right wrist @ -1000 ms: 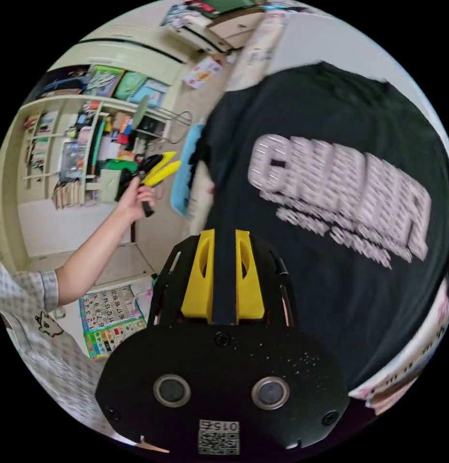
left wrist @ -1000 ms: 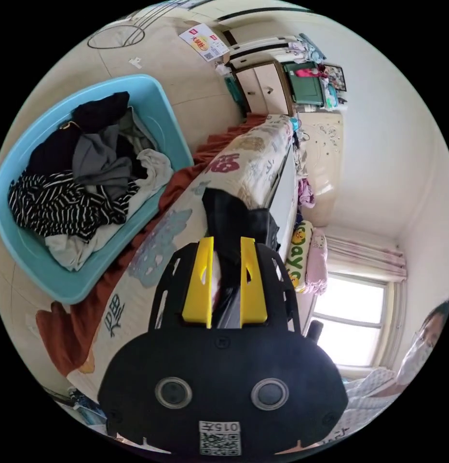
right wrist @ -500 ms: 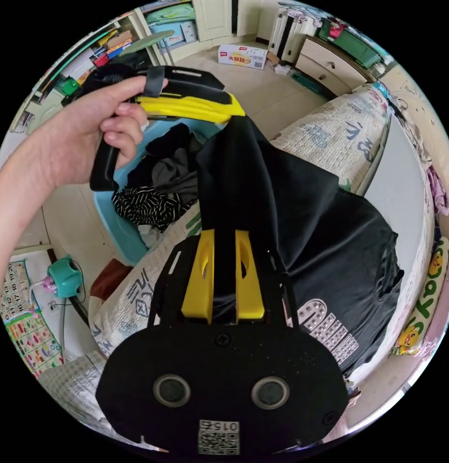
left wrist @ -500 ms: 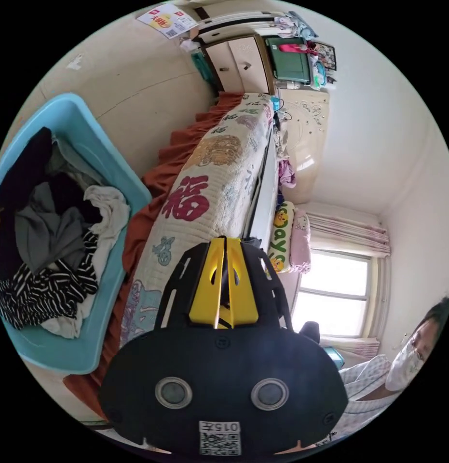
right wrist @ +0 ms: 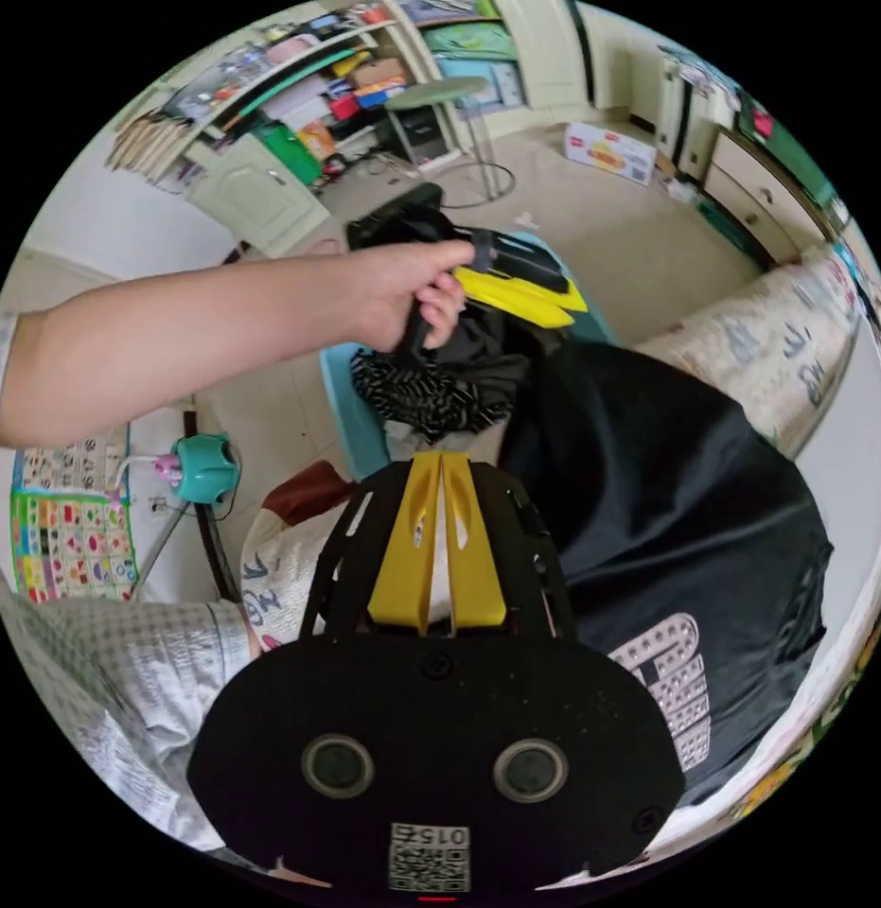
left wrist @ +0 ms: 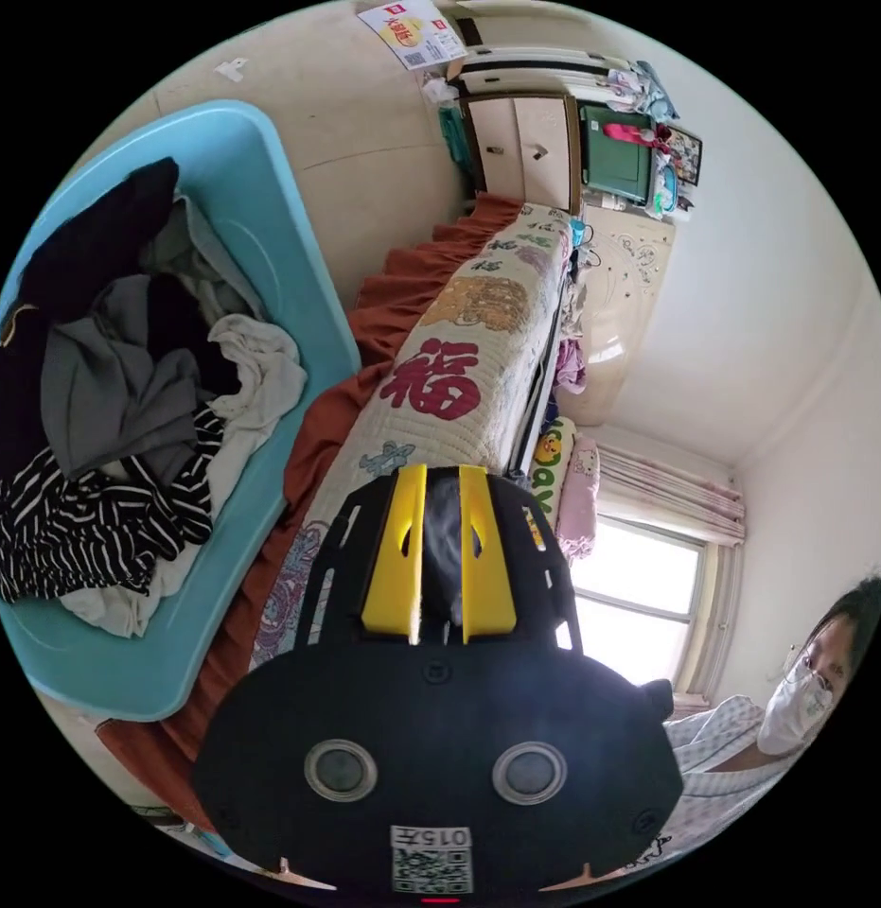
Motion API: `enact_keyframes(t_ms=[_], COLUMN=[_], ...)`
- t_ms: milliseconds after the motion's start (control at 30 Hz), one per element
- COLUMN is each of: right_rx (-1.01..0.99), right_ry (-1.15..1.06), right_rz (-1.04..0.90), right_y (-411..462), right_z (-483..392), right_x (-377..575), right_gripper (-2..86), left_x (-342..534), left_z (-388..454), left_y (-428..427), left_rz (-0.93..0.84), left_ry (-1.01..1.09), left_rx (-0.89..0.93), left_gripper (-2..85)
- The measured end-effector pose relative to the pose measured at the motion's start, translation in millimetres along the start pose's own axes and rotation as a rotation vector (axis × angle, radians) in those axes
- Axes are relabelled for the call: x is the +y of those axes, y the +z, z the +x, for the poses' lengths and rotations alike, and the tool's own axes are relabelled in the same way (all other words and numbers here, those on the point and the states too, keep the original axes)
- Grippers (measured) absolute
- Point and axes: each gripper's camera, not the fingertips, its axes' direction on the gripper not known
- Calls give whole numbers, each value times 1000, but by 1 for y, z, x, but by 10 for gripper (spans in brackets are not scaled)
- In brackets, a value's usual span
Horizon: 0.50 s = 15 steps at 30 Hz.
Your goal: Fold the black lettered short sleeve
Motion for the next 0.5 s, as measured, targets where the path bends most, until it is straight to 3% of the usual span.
enact_keyframes(t_ms=[100, 233, 333, 500], right_rx=[125, 227, 246, 282], right_ry=[91, 337, 344, 320], right_rz=[-33, -52, -98, -50], right_y=[-17, -30, -26, -56], right_z=[-10, 26, 27, 9], right_x=[-6, -4, -11, -9], right_gripper=[45, 91, 72, 18], left_x=[-3, -3, -1, -18], left_z=[-6, -2, -4, -5], left_y=[-21, -21, -6, 2], left_rz=[46, -92, -163, -75], left_ry=[4, 55, 59, 10], left_rx=[9, -38, -55, 16], left_gripper=[59, 61, 74, 52])
